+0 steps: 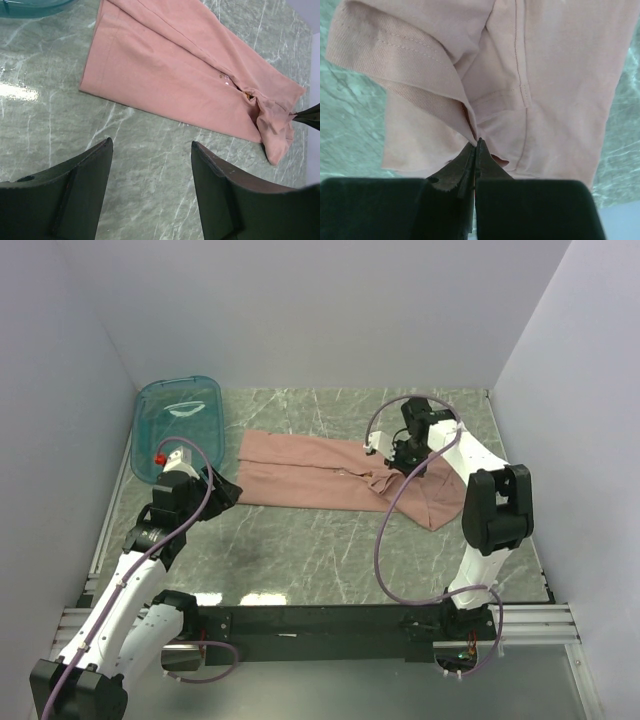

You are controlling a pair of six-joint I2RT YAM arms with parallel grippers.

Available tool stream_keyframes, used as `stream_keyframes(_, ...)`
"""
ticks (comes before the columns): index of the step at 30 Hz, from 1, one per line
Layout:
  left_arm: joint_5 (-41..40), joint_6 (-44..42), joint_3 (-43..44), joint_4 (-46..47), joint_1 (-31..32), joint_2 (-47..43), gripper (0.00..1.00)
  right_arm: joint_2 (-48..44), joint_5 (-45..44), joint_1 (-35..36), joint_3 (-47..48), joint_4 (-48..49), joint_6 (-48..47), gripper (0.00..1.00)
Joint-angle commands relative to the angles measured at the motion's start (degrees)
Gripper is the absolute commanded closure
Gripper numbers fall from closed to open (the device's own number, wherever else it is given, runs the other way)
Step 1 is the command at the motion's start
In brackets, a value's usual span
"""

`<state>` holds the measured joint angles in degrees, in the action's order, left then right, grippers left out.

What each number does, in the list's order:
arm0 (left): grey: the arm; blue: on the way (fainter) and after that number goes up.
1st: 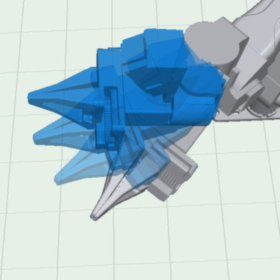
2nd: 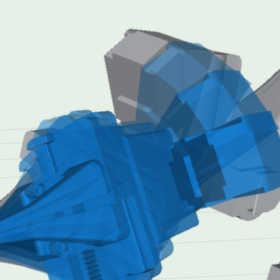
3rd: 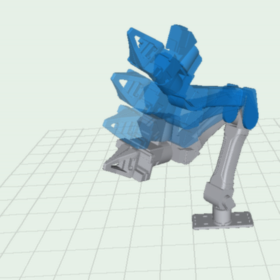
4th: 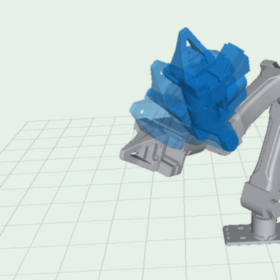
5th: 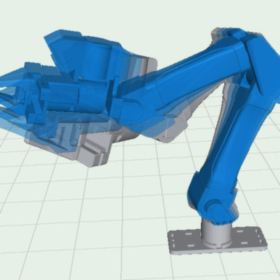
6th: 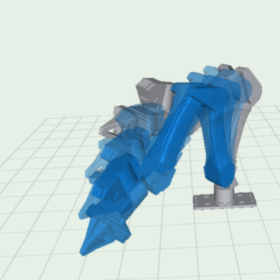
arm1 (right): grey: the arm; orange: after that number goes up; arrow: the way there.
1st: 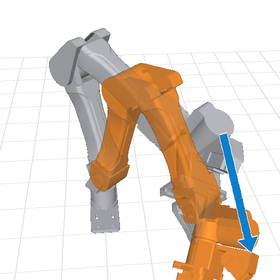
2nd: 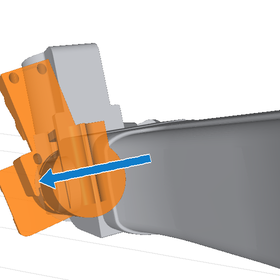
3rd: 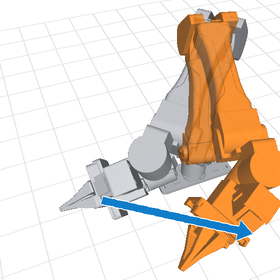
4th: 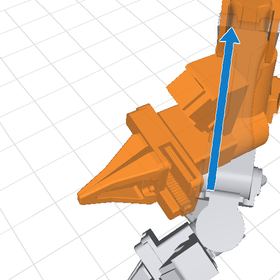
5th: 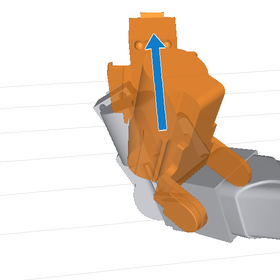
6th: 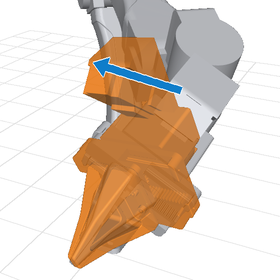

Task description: Fold and stack the t-shirts

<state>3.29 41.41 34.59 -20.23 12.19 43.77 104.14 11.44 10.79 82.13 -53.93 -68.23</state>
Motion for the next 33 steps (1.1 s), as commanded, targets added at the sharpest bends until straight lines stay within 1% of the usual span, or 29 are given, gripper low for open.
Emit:
stream_keyframes(1,0.84,0.25,-0.4,2.56,0.03,-0.26,0.31,-3.24,-3.09,1.08,-0.65,1.9,5.64,1.0)
stream_keyframes(16,0.58,-0.01,-0.4,3.18,0.03,0.44,0.31,-4.38,-9.24,4.06,-1.53,4.27,15.04,1.0)
stream_keyframes(25,0.84,-0.1,-0.75,3.71,-0.06,0.71,0.31,-6.23,-11.7,5.65,-3.9,5.59,18.04,1.0)
stream_keyframes(29,0.93,-0.19,-0.75,3.79,-0.06,0.88,0.31,-4.91,-15.47,5.47,-3.64,7.17,19.09,1.0)
stream_keyframes(33,0.93,-0.1,-0.66,3.53,0.03,0.7,0.31,-2.89,-18.03,4.95,-1.1,8.67,21.02,1.0)
